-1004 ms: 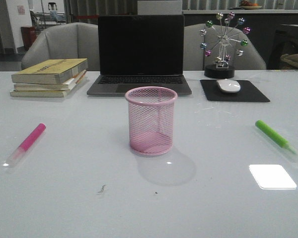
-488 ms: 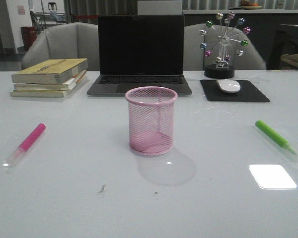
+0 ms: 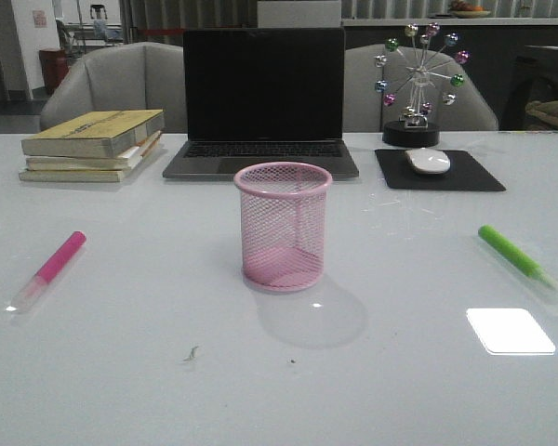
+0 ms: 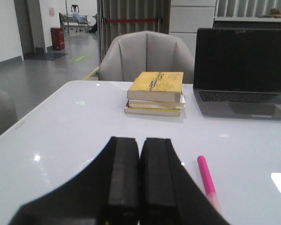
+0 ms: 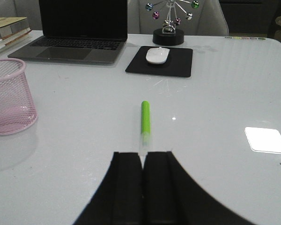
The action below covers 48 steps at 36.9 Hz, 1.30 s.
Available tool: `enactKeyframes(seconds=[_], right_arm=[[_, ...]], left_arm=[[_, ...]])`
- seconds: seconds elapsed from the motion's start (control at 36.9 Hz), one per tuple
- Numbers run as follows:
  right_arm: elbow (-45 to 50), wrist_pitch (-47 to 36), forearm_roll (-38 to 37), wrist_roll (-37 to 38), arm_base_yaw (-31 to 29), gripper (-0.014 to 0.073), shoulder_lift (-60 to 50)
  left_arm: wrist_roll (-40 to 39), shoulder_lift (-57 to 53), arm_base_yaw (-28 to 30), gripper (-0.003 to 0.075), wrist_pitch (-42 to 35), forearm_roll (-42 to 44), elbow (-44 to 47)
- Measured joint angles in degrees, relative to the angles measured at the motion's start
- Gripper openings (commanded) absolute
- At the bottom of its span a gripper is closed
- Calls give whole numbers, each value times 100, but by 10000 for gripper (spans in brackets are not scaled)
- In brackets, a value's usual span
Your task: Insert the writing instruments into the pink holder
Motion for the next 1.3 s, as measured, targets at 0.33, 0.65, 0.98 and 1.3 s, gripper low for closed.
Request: enactKeyframes(seconds=[0.33,0.65,0.98,1.3], right_arm=[[0,-1608,145,91,0,50,0],[-1705,-1054,-299,359,0,50,46],[-2637,-303,-610,359,0,50,1828],[-3005,-439,-646,359,0,449,3571]], left_arm=[[0,0,0,92,-1760,-9,0],[-4,0,0,92,-1399,662,-1029],[-4,1560,0,92,-390,800,-2507],[-4,3727,0,448,-344,800,-3201]])
